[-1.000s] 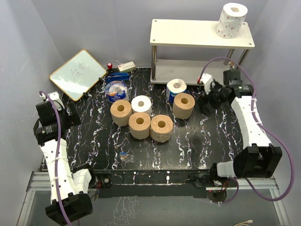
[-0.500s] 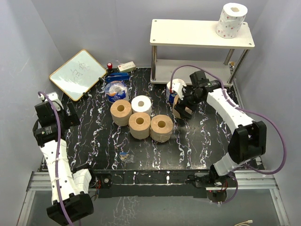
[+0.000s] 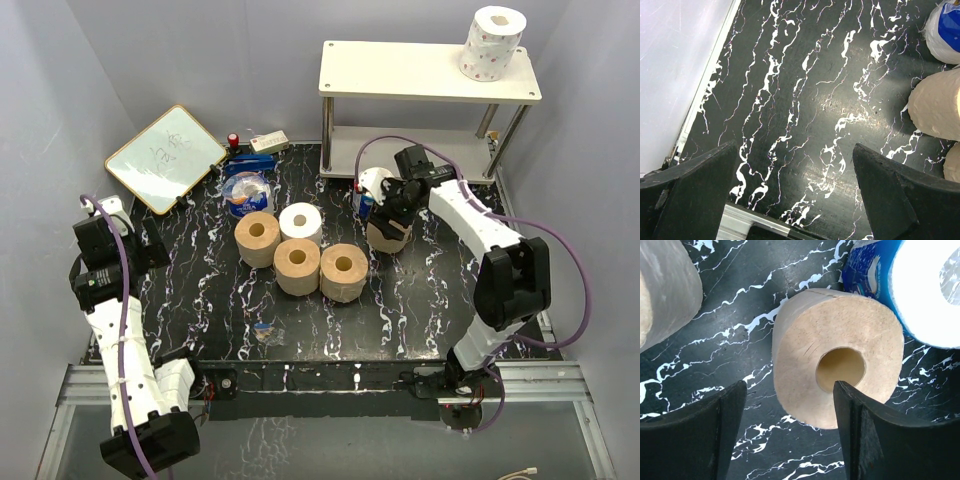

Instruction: Place and organize the paper towels onto the shelf

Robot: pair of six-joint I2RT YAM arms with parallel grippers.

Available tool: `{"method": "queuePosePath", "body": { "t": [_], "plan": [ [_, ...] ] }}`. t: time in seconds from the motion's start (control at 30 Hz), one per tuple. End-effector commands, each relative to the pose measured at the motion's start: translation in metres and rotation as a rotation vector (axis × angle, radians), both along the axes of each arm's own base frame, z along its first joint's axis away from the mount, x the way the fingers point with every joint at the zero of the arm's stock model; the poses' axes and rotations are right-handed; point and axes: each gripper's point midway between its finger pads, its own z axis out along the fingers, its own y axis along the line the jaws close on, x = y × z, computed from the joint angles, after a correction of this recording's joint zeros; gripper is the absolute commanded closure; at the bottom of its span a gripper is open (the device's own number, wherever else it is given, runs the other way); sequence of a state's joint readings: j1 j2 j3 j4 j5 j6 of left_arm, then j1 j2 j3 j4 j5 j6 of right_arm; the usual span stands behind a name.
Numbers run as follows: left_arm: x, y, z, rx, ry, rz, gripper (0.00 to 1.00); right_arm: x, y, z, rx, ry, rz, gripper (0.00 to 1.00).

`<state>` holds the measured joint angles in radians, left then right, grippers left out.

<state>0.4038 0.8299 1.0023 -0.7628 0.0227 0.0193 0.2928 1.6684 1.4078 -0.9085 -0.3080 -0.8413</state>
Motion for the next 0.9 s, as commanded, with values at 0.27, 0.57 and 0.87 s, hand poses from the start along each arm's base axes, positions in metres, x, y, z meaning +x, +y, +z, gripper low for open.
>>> {"method": "queuePosePath", "body": {
  "t": [0.27, 0.57, 0.87],
  "plan": [
    [0.001, 0.001, 0.004, 0.007, -0.011, -0.002, 0.02, 0.020, 0.005, -0.007, -0.003, -0.016, -0.008, 0.49],
    [0.002, 0.001, 0.002, 0.003, -0.002, -0.004, 0.02, 0.018, 0.001, -0.014, -0.026, 0.009, -0.016, 0.72],
    [0.001, 0.001, 0.003, 0.003, -0.005, -0.004, 0.02, 0.011, -0.010, -0.026, -0.068, 0.043, -0.066, 1.00]
  ]
}}
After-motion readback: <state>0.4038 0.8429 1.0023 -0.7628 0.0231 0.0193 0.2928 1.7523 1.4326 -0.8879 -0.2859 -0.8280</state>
